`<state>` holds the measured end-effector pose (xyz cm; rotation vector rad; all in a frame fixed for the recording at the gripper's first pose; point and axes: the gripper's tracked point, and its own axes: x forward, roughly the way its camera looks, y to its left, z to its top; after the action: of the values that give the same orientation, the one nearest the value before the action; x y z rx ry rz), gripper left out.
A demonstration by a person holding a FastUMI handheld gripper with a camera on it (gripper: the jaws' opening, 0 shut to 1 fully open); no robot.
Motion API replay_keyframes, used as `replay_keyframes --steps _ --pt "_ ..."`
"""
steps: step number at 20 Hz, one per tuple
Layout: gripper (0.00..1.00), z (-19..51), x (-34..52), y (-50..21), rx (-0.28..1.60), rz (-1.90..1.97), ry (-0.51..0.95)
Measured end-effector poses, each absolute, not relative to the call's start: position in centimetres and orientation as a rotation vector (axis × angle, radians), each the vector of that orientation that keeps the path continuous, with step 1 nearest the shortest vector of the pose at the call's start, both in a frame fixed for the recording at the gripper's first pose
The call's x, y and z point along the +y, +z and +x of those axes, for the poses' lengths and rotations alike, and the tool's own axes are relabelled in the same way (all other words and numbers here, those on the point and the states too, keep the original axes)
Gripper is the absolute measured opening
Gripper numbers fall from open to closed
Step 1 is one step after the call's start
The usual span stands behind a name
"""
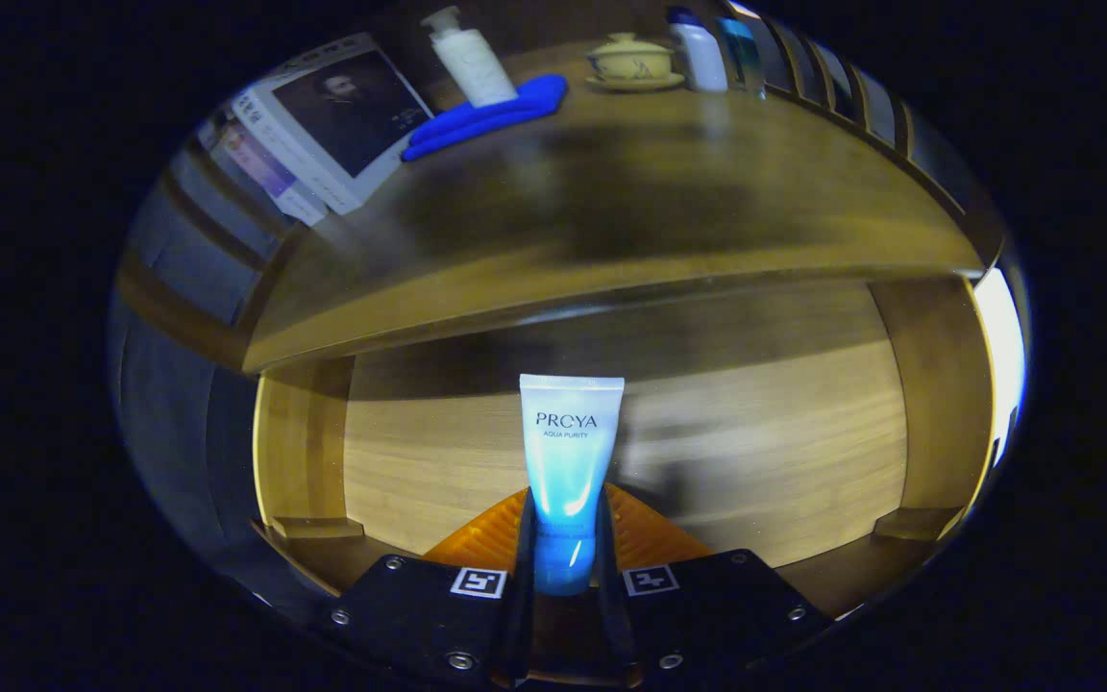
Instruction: Pull open the drawer, take out the items inside it, and place them on the countertop above the cabinet.
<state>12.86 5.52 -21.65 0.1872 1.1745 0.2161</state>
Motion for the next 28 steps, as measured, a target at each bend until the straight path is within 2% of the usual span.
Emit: replay_keyframes --steps 5,11,21,22,28 --pt "0.3 13.1 5.3 -17.4 1.084 0.16 0.29" --pt "0.3 16.8 6.5 -13.1 0.976 0.234 0.299" --pt "0.32 27.6 7.1 -12.6 0.897 0.241 0.183" --pt "0.34 28.1 6.9 -13.0 0.901 0.242 0.167" --pt "0.75 28.0 6.6 -11.8 0.834 0.284 0.122"
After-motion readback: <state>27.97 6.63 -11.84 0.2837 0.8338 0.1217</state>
